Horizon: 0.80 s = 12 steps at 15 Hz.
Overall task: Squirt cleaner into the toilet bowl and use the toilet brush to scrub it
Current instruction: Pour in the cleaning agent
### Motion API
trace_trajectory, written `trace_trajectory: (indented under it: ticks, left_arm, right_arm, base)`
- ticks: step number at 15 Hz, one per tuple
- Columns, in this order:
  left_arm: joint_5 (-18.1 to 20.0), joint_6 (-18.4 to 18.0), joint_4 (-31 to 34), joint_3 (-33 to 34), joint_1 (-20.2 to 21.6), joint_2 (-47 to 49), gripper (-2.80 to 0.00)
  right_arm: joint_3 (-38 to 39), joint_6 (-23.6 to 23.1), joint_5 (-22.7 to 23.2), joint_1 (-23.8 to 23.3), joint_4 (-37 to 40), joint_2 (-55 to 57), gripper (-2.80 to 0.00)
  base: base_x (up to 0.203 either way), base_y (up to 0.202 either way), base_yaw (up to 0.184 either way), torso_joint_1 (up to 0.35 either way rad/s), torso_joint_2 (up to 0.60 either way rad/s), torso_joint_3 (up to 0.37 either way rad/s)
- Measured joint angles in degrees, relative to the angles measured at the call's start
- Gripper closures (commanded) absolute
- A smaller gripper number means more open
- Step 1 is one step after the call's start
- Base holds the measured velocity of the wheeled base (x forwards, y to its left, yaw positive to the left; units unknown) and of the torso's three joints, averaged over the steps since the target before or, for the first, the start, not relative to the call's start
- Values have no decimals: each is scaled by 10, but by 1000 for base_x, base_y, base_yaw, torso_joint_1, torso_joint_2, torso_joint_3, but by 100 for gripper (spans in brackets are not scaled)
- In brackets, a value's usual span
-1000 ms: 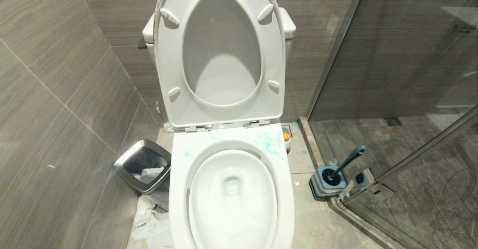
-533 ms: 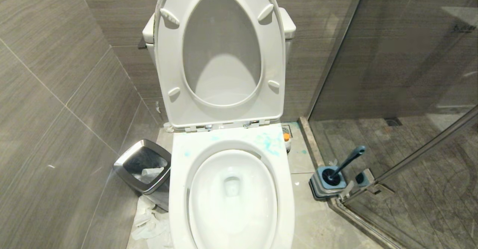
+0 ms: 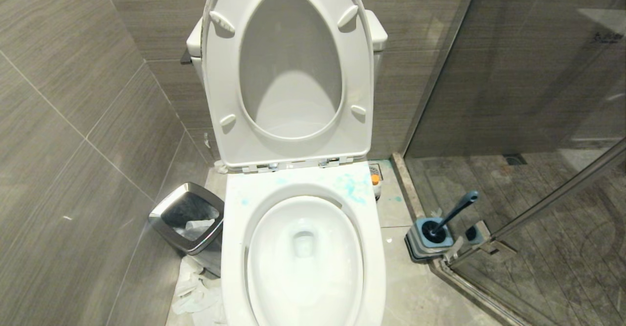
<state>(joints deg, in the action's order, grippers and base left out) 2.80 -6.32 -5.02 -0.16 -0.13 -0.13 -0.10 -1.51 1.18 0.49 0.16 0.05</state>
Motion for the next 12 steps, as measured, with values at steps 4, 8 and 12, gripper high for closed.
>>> trace_trajectory:
  ticks: [4,8,12]
  left_arm:
    - [0,2,51,1,0,0,0]
    - [-3,12,50,2,0,0,0]
    - [-13,35,50,2,0,0,0]
  right_arm:
    - [0,0,0,0,0,0,0]
    - [0,0,0,0,-1,0,0]
    - [0,0,0,0,0,0,0]
  base:
    - [0,0,0,0,0,0]
    - [0,0,0,0,0,0]
    - [0,0,0,0,0,0]
